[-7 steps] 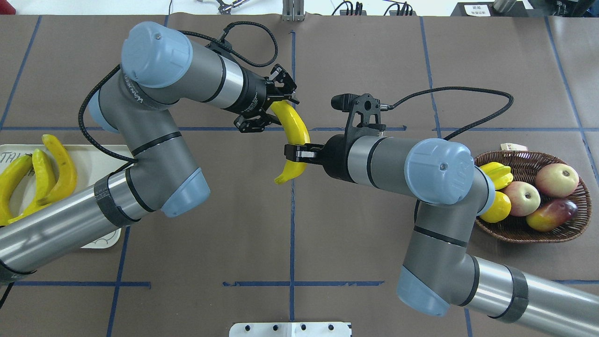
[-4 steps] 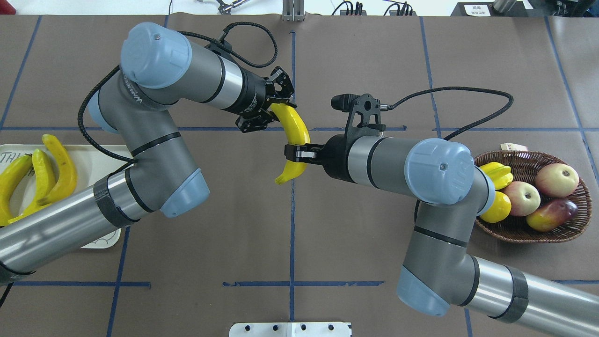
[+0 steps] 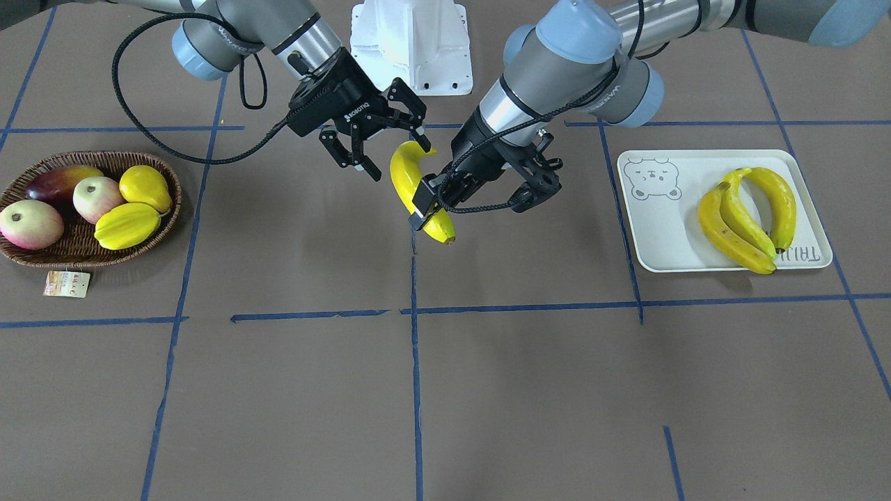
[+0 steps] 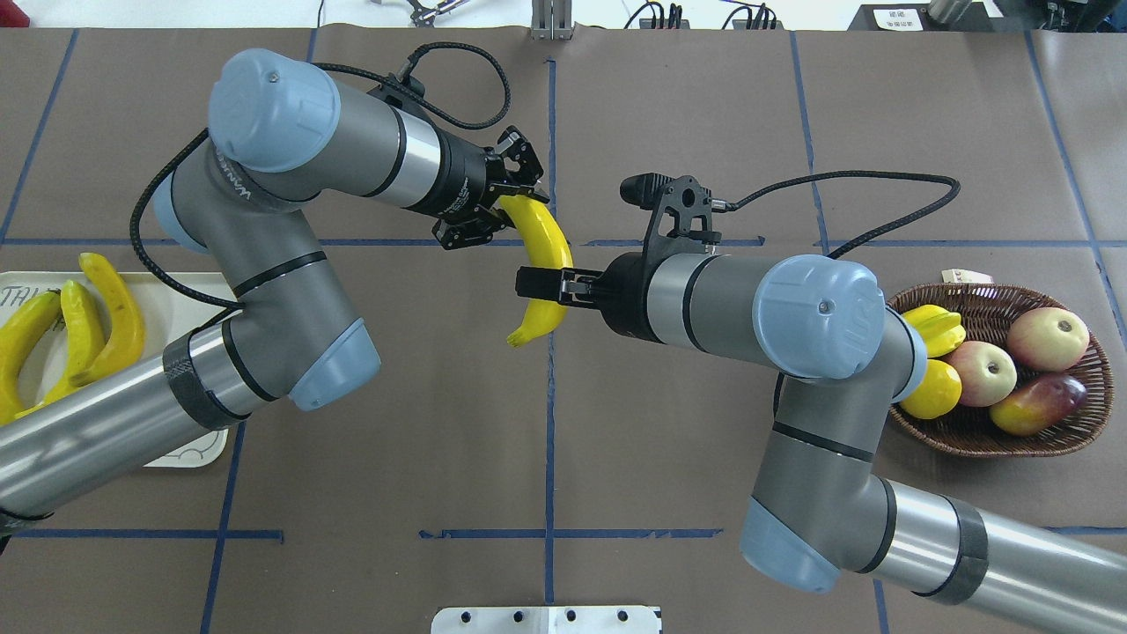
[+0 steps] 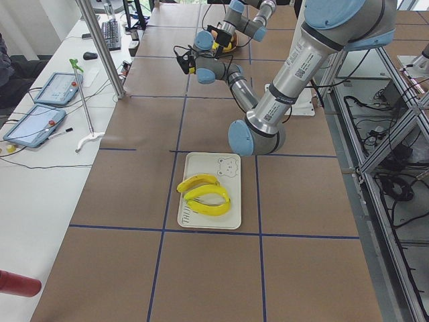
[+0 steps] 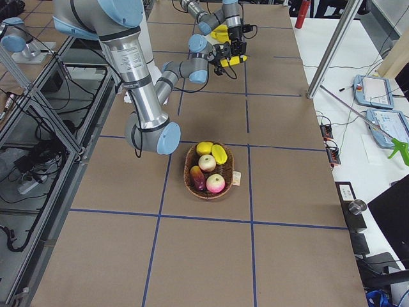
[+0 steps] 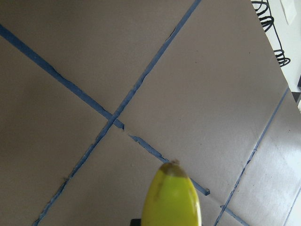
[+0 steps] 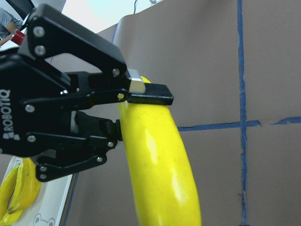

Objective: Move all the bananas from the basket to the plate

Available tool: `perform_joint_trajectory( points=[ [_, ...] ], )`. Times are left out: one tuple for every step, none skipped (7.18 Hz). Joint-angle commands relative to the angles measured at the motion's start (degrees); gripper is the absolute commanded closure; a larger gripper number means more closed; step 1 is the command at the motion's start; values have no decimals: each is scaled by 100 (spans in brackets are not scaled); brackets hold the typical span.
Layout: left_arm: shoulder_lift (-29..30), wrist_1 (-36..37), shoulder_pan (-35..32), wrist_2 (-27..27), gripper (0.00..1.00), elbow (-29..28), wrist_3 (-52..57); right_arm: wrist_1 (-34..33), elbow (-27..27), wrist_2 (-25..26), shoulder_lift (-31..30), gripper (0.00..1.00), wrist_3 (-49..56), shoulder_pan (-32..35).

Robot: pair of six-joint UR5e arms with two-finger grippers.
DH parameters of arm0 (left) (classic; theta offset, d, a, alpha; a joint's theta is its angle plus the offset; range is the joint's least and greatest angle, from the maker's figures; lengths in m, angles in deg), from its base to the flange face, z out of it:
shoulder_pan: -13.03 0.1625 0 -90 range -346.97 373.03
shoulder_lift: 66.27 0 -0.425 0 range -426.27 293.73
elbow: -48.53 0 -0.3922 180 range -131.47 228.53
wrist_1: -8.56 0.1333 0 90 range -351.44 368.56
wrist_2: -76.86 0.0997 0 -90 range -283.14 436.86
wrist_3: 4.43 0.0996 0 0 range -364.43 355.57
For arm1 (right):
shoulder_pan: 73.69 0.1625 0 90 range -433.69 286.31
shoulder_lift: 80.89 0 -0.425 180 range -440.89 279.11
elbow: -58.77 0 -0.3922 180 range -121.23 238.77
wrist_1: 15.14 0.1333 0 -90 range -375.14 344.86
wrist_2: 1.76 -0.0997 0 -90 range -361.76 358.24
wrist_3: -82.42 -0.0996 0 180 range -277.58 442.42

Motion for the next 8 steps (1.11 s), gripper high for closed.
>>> perform_joint_trajectory(
  points=[
    [-156,7,-7,-15,100,30,101,-285,-128,-305,-2,1,-28,88],
    [-192,34,-24,-33,100,30,110,-923,-485,-506,-11,1,-28,176],
    [-358,69,-42,-42,100,39,118,-1678,-881,-769,-28,1,-19,290],
    [-551,78,-138,-50,100,109,301,-2155,-1076,-868,-37,1,16,343],
    [-796,113,-269,-111,100,214,451,-2673,-1156,-877,-55,1,42,387],
    [-886,470,-662,-469,100,258,687,-3348,-1314,-895,-55,0,86,492],
    [-913,1187,-875,-594,100,624,1316,-3956,-1498,-930,-55,0,382,580],
    [-1009,2151,-946,-595,100,1054,2062,-4414,-1543,-1026,-55,0,768,816]
  ],
)
